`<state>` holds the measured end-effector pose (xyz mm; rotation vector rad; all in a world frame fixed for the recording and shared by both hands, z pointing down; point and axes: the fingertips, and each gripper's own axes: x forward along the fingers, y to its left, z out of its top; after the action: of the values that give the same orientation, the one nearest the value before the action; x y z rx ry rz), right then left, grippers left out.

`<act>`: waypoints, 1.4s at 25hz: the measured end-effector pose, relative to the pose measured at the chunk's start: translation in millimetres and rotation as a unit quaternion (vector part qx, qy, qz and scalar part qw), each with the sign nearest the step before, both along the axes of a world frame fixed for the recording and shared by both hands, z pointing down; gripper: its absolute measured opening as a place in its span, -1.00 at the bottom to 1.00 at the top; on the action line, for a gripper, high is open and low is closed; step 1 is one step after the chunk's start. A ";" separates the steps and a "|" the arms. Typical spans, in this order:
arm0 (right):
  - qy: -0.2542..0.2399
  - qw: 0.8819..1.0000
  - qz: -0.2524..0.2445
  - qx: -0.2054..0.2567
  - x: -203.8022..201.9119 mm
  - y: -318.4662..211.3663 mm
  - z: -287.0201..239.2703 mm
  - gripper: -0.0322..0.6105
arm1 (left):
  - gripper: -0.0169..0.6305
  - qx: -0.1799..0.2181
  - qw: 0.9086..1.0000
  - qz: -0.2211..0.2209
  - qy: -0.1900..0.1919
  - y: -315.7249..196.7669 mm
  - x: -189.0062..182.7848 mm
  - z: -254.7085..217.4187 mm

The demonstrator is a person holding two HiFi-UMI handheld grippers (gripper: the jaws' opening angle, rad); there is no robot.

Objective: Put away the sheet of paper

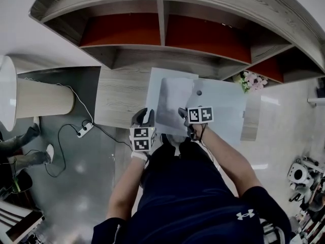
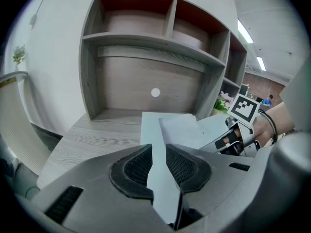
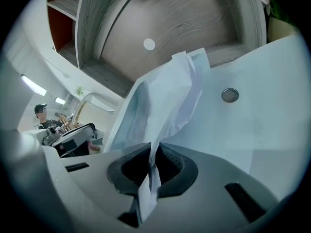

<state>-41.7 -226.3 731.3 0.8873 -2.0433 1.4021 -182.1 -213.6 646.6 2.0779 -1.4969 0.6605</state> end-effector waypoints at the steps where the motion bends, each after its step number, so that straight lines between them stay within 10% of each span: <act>1: -0.002 1.000 -0.002 0.002 -1.7 0.2 -0.5 -0.85 | -0.65 0.001 1.000 -0.002 0.002 0.4 -0.3 -1.7; 6: 0.005 1.000 -0.022 0.015 -6.2 2.3 -2.8 -0.84 | -0.65 0.003 1.000 -0.007 0.013 1.7 1.3 -7.5; 11: 0.034 0.999 -0.017 0.022 8.0 2.0 -2.8 -0.33 | -0.65 0.008 1.000 -0.010 0.018 0.3 5.7 -12.7; 21: 0.041 0.995 0.041 0.080 65.2 -9.9 -43.2 -0.27 | -0.65 0.038 0.998 -0.022 0.043 -6.3 16.1 -49.0; 35: 0.025 0.925 0.031 0.378 84.6 -11.6 -269.0 -0.59 | -0.66 0.232 0.970 0.033 0.064 -2.5 61.7 -239.1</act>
<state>42.9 -238.0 462.4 1.2695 -2.5635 0.5652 -120.4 -216.1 407.5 2.4666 -1.6298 0.1994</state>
